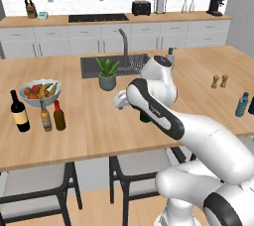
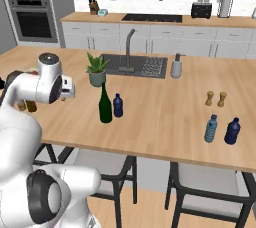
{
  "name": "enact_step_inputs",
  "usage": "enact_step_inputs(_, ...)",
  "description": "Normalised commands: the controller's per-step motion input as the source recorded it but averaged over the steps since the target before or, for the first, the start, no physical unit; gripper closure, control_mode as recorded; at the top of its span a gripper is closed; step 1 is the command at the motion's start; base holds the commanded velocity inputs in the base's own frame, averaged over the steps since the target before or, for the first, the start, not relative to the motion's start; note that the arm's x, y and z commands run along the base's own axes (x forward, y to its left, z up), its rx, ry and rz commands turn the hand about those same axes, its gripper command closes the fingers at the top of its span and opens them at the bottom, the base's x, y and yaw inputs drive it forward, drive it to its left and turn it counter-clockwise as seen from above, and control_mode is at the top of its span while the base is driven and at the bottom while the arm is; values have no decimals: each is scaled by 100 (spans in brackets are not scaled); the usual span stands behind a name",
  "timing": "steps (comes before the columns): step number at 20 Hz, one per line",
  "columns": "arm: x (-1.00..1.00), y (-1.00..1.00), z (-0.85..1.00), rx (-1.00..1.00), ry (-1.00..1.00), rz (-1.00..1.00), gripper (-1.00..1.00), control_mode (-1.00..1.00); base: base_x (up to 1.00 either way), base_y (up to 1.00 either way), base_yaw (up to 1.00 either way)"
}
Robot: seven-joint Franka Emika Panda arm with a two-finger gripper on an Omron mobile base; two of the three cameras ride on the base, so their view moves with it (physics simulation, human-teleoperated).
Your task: Move the plastic bottles in the middle to the plastics group, and the glass bottles in the middle to the glass group.
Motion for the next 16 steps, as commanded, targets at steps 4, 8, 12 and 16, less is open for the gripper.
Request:
enact_step_inputs(4,-26,-51,20,-13,17,-23,-100,-100,0,0,0)
enact_step_inputs(8,-4,-71,0,-14,16,-25,-100,-100,0,0,0)
enact_step_inputs(12,0,-83,-27,-11,5,-22,-100,-100,0,0,0)
enact_step_inputs(16,9,-43,-28,-4,0,-12,-100,-100,0,0,0)
